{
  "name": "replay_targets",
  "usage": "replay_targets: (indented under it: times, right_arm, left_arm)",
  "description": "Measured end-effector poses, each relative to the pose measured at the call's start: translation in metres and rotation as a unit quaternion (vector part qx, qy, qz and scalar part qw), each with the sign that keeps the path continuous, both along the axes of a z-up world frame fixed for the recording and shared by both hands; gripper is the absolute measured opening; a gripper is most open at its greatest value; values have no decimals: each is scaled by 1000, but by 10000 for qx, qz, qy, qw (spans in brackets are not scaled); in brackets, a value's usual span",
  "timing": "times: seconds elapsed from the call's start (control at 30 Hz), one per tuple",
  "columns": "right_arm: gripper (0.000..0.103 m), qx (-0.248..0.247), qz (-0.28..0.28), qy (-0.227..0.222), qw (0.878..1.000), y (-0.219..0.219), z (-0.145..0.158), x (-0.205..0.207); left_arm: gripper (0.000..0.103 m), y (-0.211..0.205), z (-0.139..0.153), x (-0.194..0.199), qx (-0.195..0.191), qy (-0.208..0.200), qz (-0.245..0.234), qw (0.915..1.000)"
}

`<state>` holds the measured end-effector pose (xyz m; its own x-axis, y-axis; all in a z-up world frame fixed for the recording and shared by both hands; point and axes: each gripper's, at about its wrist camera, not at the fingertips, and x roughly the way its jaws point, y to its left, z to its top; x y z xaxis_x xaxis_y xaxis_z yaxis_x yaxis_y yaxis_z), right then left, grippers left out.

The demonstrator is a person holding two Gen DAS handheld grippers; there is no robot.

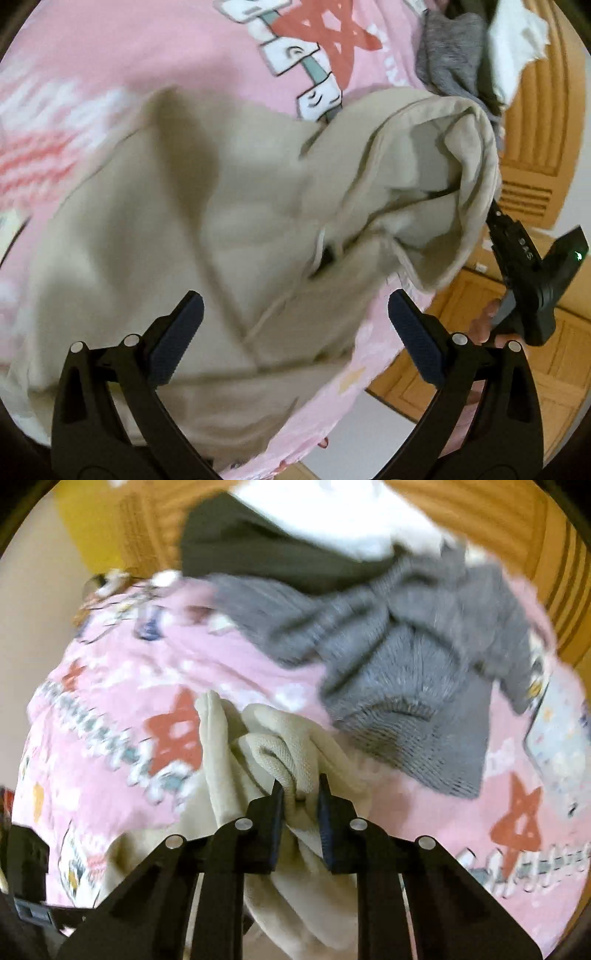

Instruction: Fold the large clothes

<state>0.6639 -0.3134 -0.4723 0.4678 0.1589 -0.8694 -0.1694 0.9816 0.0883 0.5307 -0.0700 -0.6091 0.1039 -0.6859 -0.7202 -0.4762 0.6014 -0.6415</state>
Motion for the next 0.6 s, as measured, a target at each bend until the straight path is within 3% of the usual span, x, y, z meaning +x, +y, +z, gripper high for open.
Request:
replay_targets:
  times: [0.1,0.2,0.33,0.4,0.43,0.5,0.6]
  right_arm:
    - [16,-174,200,-491,9984,27,37,-77]
    - [16,-516,325,-841,9946,49,53,-154]
    - [15,-791,433,-1072,9901,73,57,-241]
    - [15,-1007,541,-1205,9861,83,55,-272]
    - [15,-1104,547,-1228,9848,88,53,-282]
    - [15,-1154,502,-1191,9849,90,48,-300]
    - [15,-1331,558,-1177,9825,93,34,-321]
  left_arm:
    - [97,19,33,-54,-1,-252,-108,9996]
    - [97,40,60,-104,105,-621,-227,9978]
    - [97,61,59,-155,-114,-855,-155,9962]
    - [97,65,50,-179,-731,-1032,61,9920]
    - [97,64,46,-191,-1262,-1131,264,9852]
    - [97,63,48,-212,-1961,-1357,391,9704]
    - [97,46,55,-221,-2318,-1951,392,9522]
